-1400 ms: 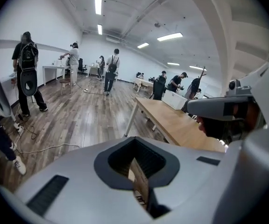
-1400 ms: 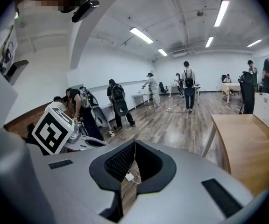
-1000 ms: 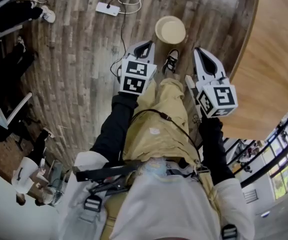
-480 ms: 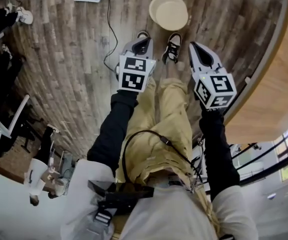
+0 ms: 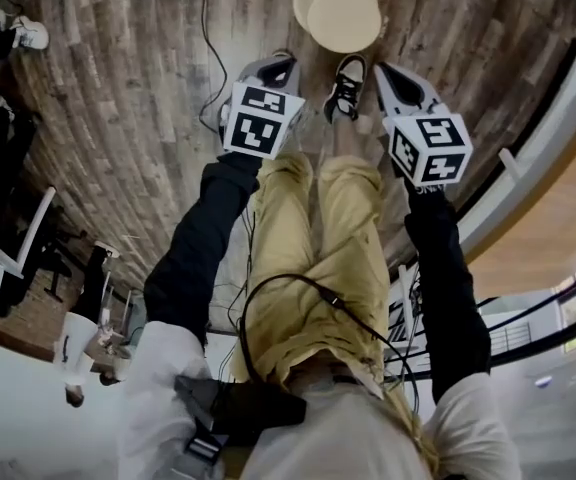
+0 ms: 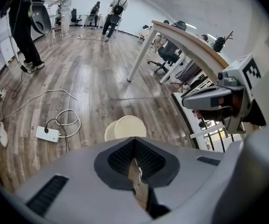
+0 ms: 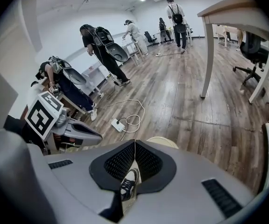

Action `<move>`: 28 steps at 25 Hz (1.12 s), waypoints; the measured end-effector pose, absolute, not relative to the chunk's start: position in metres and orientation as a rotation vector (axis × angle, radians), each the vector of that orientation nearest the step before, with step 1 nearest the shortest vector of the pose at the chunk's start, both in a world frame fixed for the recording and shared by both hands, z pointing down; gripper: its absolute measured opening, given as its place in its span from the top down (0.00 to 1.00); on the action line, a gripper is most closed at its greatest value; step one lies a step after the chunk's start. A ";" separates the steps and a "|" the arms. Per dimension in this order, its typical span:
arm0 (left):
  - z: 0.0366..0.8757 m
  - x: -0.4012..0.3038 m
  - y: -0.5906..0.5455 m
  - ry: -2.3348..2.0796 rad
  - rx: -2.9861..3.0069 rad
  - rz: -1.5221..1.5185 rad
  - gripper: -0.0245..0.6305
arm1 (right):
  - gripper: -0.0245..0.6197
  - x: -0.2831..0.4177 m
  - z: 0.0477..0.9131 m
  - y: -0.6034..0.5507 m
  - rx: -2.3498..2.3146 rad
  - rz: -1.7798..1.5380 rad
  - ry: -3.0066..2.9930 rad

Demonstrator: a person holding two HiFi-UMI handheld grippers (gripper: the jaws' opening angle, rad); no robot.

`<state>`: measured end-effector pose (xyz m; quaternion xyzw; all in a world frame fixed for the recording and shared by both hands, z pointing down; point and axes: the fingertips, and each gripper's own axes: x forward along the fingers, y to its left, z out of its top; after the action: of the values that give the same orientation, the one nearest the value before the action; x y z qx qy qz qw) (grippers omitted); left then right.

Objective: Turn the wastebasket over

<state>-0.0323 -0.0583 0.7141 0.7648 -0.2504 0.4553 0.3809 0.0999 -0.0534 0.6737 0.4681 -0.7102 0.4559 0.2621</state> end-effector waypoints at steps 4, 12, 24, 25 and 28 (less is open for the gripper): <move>0.739 -0.031 -0.067 -0.600 1.918 1.189 0.97 | 0.93 0.109 0.703 -0.065 1.246 1.237 -1.893; 0.802 -0.030 -0.092 -0.700 1.807 1.202 0.97 | 0.93 0.114 0.775 -0.088 1.181 1.254 -1.847; 0.911 -0.022 -0.116 -0.718 1.751 1.254 0.97 | 0.93 0.153 0.897 -0.109 1.189 1.248 -1.779; 0.918 -0.023 -0.117 -0.718 1.751 1.265 0.97 | 0.93 0.155 0.904 -0.109 1.188 1.248 -1.776; 0.936 -0.018 -0.124 -0.723 1.722 1.220 0.97 | 0.93 0.163 0.921 -0.116 1.211 1.248 -1.768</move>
<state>-0.0177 -0.1240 0.9360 0.6933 -0.2910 0.4911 0.4398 0.1630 -0.1156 0.9211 0.4617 -0.6744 0.4760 0.3248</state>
